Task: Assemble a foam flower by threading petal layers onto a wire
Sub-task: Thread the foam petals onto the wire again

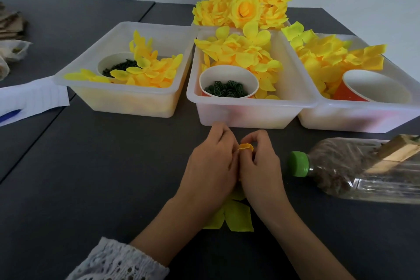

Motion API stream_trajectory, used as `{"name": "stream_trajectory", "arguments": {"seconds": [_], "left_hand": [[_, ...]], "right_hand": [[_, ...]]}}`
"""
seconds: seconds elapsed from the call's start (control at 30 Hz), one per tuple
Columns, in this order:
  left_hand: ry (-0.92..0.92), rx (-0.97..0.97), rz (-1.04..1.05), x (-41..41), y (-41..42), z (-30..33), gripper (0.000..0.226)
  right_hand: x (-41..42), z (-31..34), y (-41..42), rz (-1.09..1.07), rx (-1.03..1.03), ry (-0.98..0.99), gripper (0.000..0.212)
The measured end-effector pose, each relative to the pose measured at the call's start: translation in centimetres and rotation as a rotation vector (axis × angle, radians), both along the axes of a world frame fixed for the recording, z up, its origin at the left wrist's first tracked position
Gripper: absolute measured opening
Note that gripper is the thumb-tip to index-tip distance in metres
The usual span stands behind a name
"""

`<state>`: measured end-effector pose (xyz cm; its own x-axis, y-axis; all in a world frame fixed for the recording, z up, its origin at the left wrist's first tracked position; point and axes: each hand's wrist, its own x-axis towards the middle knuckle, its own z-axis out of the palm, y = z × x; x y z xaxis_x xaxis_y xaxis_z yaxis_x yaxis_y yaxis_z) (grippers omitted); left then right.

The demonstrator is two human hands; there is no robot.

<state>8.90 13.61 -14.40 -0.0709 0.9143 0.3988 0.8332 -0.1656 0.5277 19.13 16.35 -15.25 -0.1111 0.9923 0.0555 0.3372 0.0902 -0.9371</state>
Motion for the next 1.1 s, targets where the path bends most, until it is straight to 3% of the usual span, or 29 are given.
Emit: {"name": "stream_trajectory", "arguments": {"seconds": [0.23, 0.43, 0.67, 0.73, 0.87, 0.97, 1.1], "left_hand": [[-0.031, 0.033, -0.004, 0.4, -0.2, 0.0, 0.005], [-0.145, 0.175, -0.002, 0.6, -0.4, 0.3, 0.017], [-0.255, 0.288, -0.029, -0.6, 0.2, 0.2, 0.013], [-0.263, 0.329, -0.03, -0.8, 0.2, 0.2, 0.015], [-0.296, 0.385, -0.033, -0.8, 0.3, 0.3, 0.018], [-0.316, 0.4, -0.021, -0.7, 0.5, 0.2, 0.015], [-0.288, 0.376, -0.048, -1.2, 0.6, 0.1, 0.013]], "right_hand": [[0.2, -0.1, -0.2, -0.026, 0.021, 0.017, 0.025], [0.8, 0.3, 0.3, -0.081, -0.004, 0.044, 0.023], [1.2, 1.0, 0.8, 0.043, -0.347, 0.389, 0.014], [1.3, 1.1, 0.9, 0.116, -0.34, 0.373, 0.01], [1.0, 1.0, 0.8, 0.155, -0.353, 0.377, 0.031], [1.0, 1.1, 0.7, 0.142, -0.348, 0.395, 0.028], [0.9, 1.4, 0.3, 0.179, -0.234, 0.243, 0.027]]}}
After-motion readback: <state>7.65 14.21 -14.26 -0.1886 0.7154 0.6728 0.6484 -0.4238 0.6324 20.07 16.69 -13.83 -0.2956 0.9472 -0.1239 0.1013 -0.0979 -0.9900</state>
